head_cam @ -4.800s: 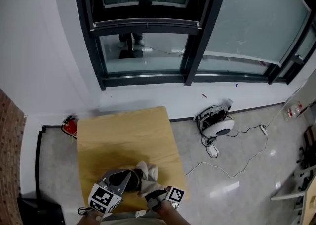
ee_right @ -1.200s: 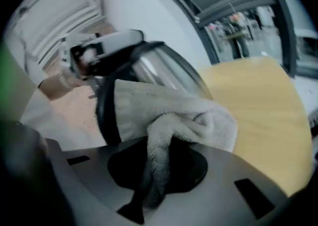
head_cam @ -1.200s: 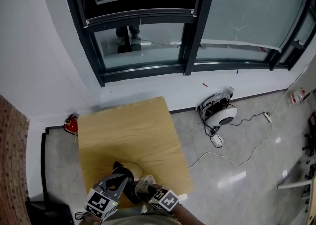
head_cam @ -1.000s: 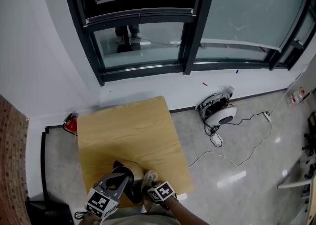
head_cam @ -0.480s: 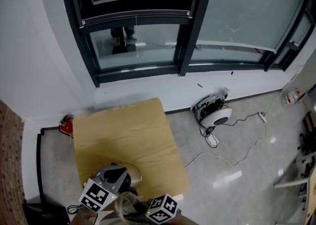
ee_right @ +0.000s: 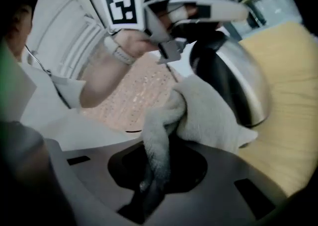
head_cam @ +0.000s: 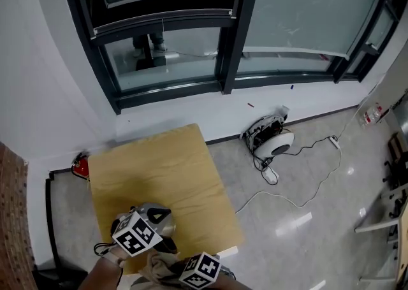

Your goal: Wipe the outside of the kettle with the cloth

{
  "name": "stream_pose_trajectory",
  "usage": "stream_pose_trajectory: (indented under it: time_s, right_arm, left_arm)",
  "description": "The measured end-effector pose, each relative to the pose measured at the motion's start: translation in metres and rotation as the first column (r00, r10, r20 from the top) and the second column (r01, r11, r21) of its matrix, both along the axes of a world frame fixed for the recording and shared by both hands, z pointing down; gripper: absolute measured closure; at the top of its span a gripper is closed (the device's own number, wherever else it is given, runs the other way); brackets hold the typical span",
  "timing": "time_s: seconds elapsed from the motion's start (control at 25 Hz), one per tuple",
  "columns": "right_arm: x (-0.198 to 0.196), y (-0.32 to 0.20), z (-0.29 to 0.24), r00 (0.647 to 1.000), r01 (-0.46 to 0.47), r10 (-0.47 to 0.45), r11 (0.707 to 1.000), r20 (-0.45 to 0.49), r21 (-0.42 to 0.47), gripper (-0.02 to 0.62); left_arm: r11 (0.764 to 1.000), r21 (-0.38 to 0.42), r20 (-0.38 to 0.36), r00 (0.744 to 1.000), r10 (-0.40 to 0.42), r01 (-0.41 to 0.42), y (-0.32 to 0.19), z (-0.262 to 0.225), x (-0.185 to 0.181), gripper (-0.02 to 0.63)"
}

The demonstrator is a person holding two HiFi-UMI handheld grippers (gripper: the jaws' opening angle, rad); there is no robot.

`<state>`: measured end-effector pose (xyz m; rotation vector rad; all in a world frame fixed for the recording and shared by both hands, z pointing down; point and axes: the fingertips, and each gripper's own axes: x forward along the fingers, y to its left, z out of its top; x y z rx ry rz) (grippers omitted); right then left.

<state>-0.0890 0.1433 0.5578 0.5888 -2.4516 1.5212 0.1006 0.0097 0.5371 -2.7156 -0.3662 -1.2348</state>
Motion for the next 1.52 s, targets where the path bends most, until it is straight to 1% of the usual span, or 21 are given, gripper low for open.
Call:
stream_pose_trajectory:
  time_s: [0.08,0.16,0.24,0.32,0.4,0.48,0.56,0.6,0.64,0.68,0.76,0.84,0.96,1.04,1.08,1.12,1.24,1.28,1.4,1.44,1.52]
  right_arm:
    - [-0.025,0.003,0.002,0.991,0.135,-0.135,0.991,0.013,-0.011,0.532]
    - [-0.035,-0.003,0.027,0.982,0.178,-0.181,0.983,-0.058,-0.055,0.532]
    - [-0.020,-0.018,0.046,0.992,0.059,-0.067,0.995,-0.107,-0.078,0.534]
    - [0.018,-0.032,0.052,0.979,-0.188,0.180,0.979,-0.095,-0.079,0.532]
    - [0.071,-0.042,0.050,0.891,-0.454,0.454,0.886,-0.023,-0.096,0.534]
    - [0.126,-0.053,0.047,0.725,-0.677,0.685,0.727,0.064,-0.114,0.532]
    - [0.170,-0.068,0.044,0.557,-0.809,0.820,0.572,0.133,-0.136,0.532]
    - [0.183,-0.076,0.042,0.515,-0.834,0.843,0.534,0.152,-0.138,0.534]
    - [0.190,-0.083,0.040,0.516,-0.836,0.843,0.535,0.152,-0.123,0.532]
    - [0.192,-0.088,0.039,0.552,-0.822,0.824,0.564,0.126,-0.084,0.532]
    - [0.190,-0.092,0.047,0.653,-0.757,0.758,0.652,-0.009,0.036,0.532]
    - [0.188,-0.092,0.077,0.712,-0.659,0.667,0.742,-0.218,0.118,0.532]
    - [0.182,-0.095,0.084,0.712,-0.429,0.523,0.852,-0.468,0.301,0.532]
    - [0.176,-0.101,0.052,0.641,-0.198,0.513,0.829,-0.571,0.523,0.534]
    - [0.175,-0.103,0.048,0.601,-0.104,0.521,0.802,-0.606,0.588,0.534]
    - [0.176,-0.102,0.058,0.574,-0.056,0.515,0.801,-0.637,0.596,0.534]
    - [0.181,-0.097,0.108,0.555,-0.044,0.382,0.900,-0.739,0.433,0.534]
    - [0.179,-0.099,0.097,0.553,-0.025,0.399,0.885,-0.731,0.464,0.534]
    - [0.168,-0.101,0.038,0.577,-0.017,0.568,0.726,-0.586,0.687,0.534]
    - [0.168,-0.098,0.048,0.569,-0.026,0.567,0.736,-0.596,0.676,0.534]
    - [0.171,-0.091,0.099,0.536,-0.047,0.456,0.856,-0.710,0.514,0.534]
  left_arm:
    - [0.996,-0.047,-0.020,0.996,-0.083,0.082,-0.010,-0.005,0.006,0.606]
    - [0.996,-0.051,0.010,0.997,-0.076,0.077,-0.009,-0.002,0.006,0.606]
    - [0.997,-0.041,0.054,0.996,-0.067,0.069,-0.008,0.003,0.001,0.606]
    - [0.992,-0.035,0.106,0.987,-0.119,0.124,-0.018,0.009,-0.010,0.607]
    - [0.974,-0.069,0.156,0.966,-0.205,0.217,-0.030,0.013,-0.026,0.607]
    - [0.928,-0.184,0.169,0.941,-0.294,0.323,-0.028,0.010,-0.041,0.607]
    - [0.858,-0.307,0.109,0.911,-0.398,0.411,-0.017,0.000,-0.047,0.607]
    - [0.849,-0.305,0.054,0.898,-0.437,0.432,-0.012,-0.004,-0.047,0.612]
    - [0.863,-0.249,-0.008,0.890,-0.455,0.439,-0.008,-0.007,-0.046,0.617]
    - [0.884,-0.162,-0.063,0.889,-0.453,0.438,-0.005,-0.009,-0.043,0.618]
    - [0.909,0.004,-0.140,0.900,-0.413,0.418,0.001,-0.011,-0.037,0.618]
    - [0.913,0.080,-0.182,0.906,-0.382,0.401,0.004,-0.012,-0.034,0.620]
    - [0.905,0.092,-0.219,0.895,-0.388,0.414,0.003,-0.012,-0.037,0.620]
    - [0.899,0.097,-0.241,0.887,-0.394,0.426,0.001,-0.013,-0.038,0.620]
    - [0.898,0.095,-0.247,0.884,-0.397,0.430,-0.001,-0.014,-0.039,0.620]
    - [0.898,0.092,-0.246,0.883,-0.399,0.431,-0.001,-0.014,-0.040,0.620]
    - [0.897,0.091,-0.245,0.883,-0.401,0.433,0.000,-0.014,-0.040,0.620]
    - [0.895,0.092,-0.247,0.881,-0.403,0.436,0.000,-0.014,-0.040,0.620]
    - [0.892,0.084,-0.247,0.876,-0.413,0.444,-0.003,-0.013,-0.042,0.620]
    - [0.892,0.080,-0.245,0.876,-0.415,0.445,-0.004,-0.013,-0.043,0.620]
    - [0.893,0.077,-0.244,0.877,-0.414,0.444,-0.003,-0.012,-0.044,0.620]
